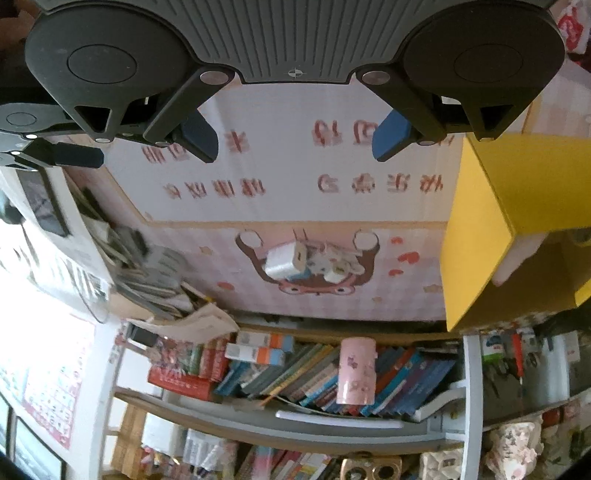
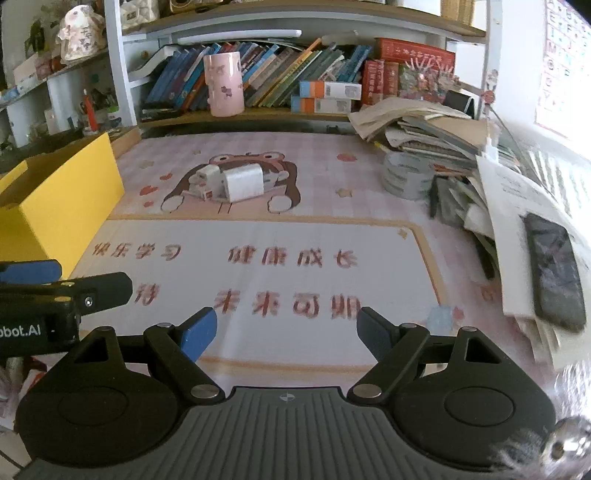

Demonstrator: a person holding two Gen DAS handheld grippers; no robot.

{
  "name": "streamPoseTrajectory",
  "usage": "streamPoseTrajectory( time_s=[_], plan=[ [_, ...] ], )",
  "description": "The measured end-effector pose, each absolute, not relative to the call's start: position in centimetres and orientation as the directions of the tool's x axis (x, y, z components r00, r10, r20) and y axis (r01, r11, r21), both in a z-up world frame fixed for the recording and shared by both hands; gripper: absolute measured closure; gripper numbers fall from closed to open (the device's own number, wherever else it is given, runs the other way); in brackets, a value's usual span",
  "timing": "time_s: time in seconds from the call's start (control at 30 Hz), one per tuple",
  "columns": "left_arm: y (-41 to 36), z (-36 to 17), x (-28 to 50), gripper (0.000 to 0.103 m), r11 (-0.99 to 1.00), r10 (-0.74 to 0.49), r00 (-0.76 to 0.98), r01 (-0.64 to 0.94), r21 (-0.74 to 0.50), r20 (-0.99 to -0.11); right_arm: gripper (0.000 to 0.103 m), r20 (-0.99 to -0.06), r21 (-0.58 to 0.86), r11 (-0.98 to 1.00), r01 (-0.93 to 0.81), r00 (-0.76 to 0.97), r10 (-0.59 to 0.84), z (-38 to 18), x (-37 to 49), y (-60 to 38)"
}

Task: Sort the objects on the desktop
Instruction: 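Move both tools away from the box toward the charger and small box, then grasp the white-red small box with left tool while right tool grasps the white charger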

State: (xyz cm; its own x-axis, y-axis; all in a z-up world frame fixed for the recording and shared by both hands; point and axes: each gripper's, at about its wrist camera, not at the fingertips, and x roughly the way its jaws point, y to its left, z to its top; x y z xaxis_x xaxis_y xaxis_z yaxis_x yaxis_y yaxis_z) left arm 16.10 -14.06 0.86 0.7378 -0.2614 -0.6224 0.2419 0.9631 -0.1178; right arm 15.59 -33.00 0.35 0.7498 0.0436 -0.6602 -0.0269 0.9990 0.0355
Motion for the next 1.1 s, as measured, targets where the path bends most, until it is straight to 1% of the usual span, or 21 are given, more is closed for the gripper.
streamPoseTrajectory(
  time_s=[0.3, 0.7, 1.1],
  plan=[
    [-15.7, 0.8, 20.0, 0.010, 0.978, -0.175, 0.758, 0.207, -0.024, -0.629, 0.022, -0.653, 0.063, 0.994, -0.089, 0.750, 0.108, 0.0, 22.3, -34.8],
    [-16.7, 0.3, 23.3, 0.010, 0.995, -0.074, 0.744, 0.101, 0.002, -0.664, 0.020, -0.650, 0.089, 0.963, -0.254, 0.718, 0.249, -1.3, 31.5, -33.6],
    [-16.4, 0.6, 25.3, 0.010, 0.998, 0.018, 0.731, 0.031, 0.059, -0.682, 0.018, -0.684, 0.033, 0.926, -0.375, 0.668, 0.295, -5.0, 39.9, -30.7]
  ],
)
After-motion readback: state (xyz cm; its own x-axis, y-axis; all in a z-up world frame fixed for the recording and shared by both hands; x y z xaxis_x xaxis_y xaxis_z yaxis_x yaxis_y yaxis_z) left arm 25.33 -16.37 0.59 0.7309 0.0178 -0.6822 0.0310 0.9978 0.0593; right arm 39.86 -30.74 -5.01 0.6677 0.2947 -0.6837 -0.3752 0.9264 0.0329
